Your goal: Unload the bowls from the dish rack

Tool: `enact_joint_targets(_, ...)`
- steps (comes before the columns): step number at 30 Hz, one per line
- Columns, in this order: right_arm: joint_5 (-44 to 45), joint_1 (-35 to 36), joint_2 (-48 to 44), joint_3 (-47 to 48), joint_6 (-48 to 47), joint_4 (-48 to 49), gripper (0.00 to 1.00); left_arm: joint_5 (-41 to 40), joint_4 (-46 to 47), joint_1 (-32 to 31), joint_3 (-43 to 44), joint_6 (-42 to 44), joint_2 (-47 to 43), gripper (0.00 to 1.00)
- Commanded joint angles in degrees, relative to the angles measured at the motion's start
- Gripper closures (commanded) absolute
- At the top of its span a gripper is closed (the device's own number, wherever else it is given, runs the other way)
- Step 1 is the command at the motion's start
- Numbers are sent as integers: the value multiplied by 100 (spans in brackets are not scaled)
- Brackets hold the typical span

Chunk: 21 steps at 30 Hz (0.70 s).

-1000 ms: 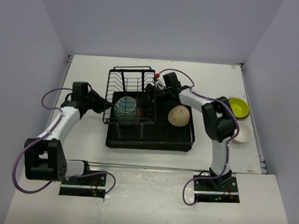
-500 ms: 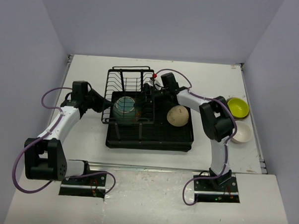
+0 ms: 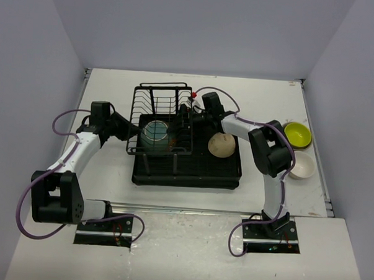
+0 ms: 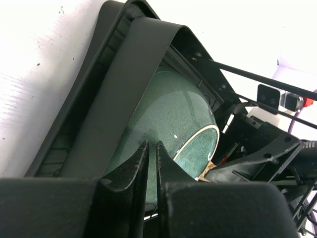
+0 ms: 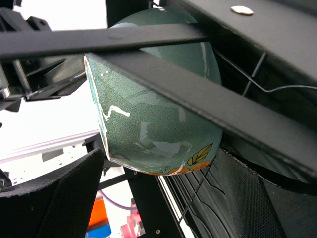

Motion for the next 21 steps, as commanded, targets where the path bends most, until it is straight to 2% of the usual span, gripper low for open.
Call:
enact_joint_targets(1,-128,224,252,-322,-40,847,5,203,195,21,176,65,43,89)
enact_joint_targets(6,-533,224,137,-621,417,1894,5,195,247,3,106,30,26,89)
enact_joint_targets(12,-595,241,-12,-797,567,2202,8,168,256,-6,88,4,8,89)
enact_joint_targets(21,-717,250,-153,-1272,1075,3010,22,124,309,-50,27,-49,-53,89)
